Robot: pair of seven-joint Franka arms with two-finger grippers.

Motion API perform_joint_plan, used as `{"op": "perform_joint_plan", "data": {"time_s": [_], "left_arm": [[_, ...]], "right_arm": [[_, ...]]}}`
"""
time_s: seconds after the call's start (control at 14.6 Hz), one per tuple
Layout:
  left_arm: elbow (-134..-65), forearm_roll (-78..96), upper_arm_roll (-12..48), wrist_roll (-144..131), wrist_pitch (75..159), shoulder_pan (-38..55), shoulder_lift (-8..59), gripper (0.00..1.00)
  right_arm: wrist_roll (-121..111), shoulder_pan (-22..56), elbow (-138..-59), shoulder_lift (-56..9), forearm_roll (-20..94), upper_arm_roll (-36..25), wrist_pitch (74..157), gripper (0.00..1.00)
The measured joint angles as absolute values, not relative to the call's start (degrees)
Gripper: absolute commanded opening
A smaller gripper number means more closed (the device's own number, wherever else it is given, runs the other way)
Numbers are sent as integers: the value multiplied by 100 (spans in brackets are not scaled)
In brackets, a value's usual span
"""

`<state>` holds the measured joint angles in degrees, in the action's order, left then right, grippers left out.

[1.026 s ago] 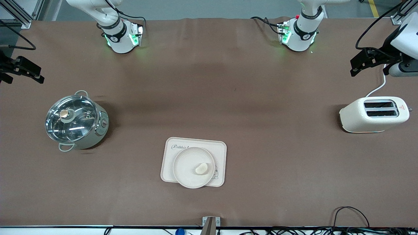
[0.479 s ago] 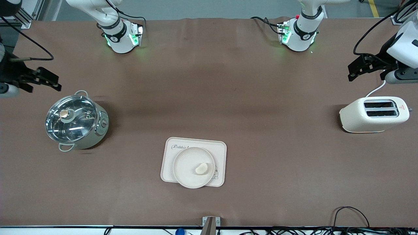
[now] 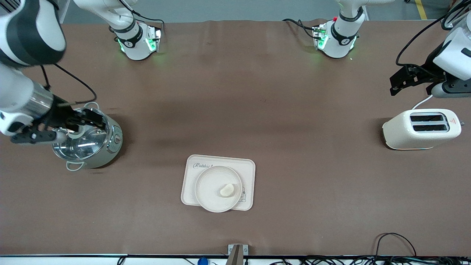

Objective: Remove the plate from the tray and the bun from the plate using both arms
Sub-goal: 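Reach the right gripper toward the white plate on the tray, then grasp the plate rim with the right gripper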

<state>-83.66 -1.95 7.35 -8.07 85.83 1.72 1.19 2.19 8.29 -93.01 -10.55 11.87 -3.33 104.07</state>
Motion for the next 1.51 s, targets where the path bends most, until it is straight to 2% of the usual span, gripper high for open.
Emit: {"op": "perform_joint_plan", "data": {"time_s": [0.48,0.68,0.96,1.23,1.3,1.37,1.51], "left_arm": [[-8344,-184,779,-807,8606,229,242,100],[-8343,-181,831,-807,8612,273,329,100],[-8343,-181,859,-810,8613,312,398,100],[-8334,-181,859,-810,8619,298,418,100],[-8331,-181,858,-810,8619,285,418,100],[-8330,-181,857,-806,8620,265,418,100],[-8329,-181,855,-798,8619,227,419,100]], "right_arm": [[503,1431,-9249,-2667,2237,-317,12347,100],[674,1765,-8842,-3479,2792,-312,12843,100],[815,2185,-8506,-4353,3070,-300,14168,100],[1158,2435,-7974,-5010,3174,-288,14480,99],[1194,2450,-7843,-5136,3182,-269,14502,94],[1205,2452,-7742,-5241,3188,-240,14519,82],[1215,2452,-7595,-5393,3202,-194,14562,49]]}}
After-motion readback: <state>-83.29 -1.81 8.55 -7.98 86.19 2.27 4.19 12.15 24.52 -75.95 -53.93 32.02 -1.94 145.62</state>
